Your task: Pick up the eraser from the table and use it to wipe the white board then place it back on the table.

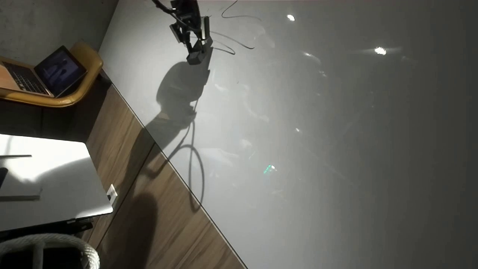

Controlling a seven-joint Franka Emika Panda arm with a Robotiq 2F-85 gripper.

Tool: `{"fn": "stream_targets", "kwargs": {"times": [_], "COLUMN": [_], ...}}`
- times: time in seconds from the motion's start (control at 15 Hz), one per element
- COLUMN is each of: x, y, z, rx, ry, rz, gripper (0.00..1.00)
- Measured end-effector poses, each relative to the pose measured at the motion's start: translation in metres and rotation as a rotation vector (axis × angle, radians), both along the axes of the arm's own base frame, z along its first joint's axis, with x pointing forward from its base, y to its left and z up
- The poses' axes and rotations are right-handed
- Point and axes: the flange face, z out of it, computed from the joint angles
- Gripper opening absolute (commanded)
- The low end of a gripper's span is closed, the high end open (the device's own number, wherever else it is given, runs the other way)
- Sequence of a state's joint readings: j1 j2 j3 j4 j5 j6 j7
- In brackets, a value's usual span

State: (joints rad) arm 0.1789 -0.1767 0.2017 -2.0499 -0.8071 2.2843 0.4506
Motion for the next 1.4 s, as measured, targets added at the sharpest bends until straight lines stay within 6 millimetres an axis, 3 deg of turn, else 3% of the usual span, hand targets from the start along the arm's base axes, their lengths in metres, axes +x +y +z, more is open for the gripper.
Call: {"fn": "stream_targets", "kwargs": {"times": [0.27, 0.47, 0.6, 1.13, 1.4], "x": [0.001, 0.001, 0.002, 0.014, 0.015], "y": [-0.102, -0.150, -0.157, -0.156, -0.136], "z": [0.058, 0.099, 0.110, 0.114, 0.114], "rx": [-0.015, 0.015, 0.047, 0.129, 0.137], "ry": [-0.159, -0.265, -0.293, -0.310, -0.307], "rz": [0.000, 0.013, 0.029, 0.033, 0.037], "gripper": [0.29, 0.29, 0.29, 0.29, 0.29]}}
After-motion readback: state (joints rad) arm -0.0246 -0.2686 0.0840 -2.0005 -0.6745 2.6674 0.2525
